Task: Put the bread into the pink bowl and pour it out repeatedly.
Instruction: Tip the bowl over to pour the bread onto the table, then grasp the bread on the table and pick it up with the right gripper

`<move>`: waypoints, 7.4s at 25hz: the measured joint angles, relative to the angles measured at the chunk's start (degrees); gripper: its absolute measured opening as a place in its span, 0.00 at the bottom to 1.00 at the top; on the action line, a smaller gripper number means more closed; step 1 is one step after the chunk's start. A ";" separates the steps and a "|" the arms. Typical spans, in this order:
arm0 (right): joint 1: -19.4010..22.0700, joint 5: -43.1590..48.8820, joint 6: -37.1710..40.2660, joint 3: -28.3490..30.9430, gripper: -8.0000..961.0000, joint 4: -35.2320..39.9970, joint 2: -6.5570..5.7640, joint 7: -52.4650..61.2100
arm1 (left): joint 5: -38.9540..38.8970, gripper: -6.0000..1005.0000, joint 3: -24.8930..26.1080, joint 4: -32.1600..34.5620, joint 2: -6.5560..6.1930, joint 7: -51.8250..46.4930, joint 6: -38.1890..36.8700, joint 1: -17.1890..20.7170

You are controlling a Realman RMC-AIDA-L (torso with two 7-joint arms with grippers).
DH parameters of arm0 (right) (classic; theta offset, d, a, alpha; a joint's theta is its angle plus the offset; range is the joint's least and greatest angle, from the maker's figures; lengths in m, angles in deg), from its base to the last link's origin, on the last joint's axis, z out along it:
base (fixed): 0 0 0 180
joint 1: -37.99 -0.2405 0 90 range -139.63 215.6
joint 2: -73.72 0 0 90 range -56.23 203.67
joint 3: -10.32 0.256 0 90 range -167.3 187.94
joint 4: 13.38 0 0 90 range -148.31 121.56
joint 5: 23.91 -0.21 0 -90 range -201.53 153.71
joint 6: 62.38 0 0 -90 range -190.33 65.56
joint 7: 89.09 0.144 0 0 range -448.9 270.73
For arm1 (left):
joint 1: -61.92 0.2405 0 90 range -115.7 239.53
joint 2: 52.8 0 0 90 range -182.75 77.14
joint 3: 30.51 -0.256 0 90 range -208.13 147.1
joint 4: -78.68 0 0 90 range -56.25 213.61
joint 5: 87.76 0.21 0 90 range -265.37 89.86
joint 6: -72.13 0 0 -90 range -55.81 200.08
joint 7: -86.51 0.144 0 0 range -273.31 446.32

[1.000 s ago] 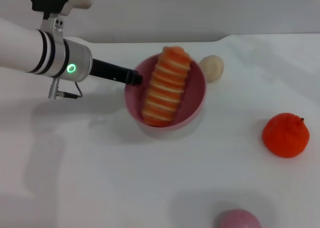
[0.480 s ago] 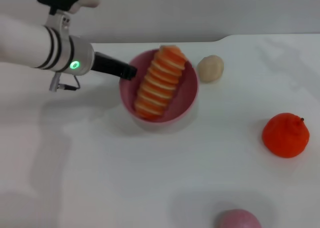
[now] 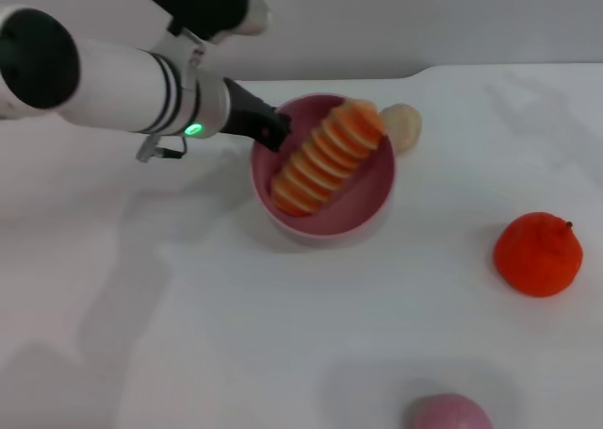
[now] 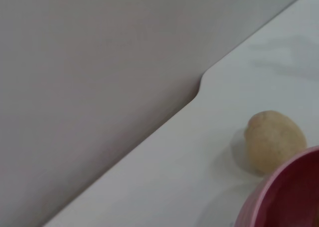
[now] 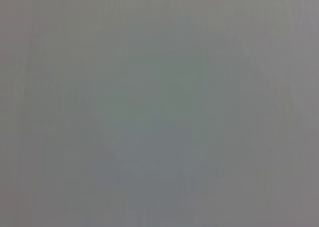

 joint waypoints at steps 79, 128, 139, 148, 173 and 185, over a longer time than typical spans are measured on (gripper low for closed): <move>-1.19 8.24 -1.38 -10.87 0.54 -1.37 -0.19 -5.02 | 4.95 0.05 38.49 -1.85 -2.62 2.57 18.41 -10.56; -22.63 73.66 26.08 -46.29 0.66 16.66 -1.24 34.35 | 6.20 0.05 43.87 -2.33 -5.52 3.41 31.84 -6.67; -22.17 72.06 22.16 -48.38 0.65 14.18 -0.38 31.96 | 6.20 0.05 44.06 -2.41 -5.61 3.43 31.63 -6.32; -21.66 70.11 21.41 -49.54 0.65 12.81 0.03 31.53 | 6.20 0.05 43.67 -2.70 -5.54 3.43 31.65 -6.33; -20.29 69.32 17.47 -49.74 0.64 7.44 0.34 31.67 | 6.21 0.05 43.66 -4.58 -5.04 3.61 31.04 -6.06; -20.10 69.35 16.24 -49.82 0.54 7.45 0.32 30.66 | 6.21 0.05 43.66 -4.58 -4.86 3.83 31.00 -6.03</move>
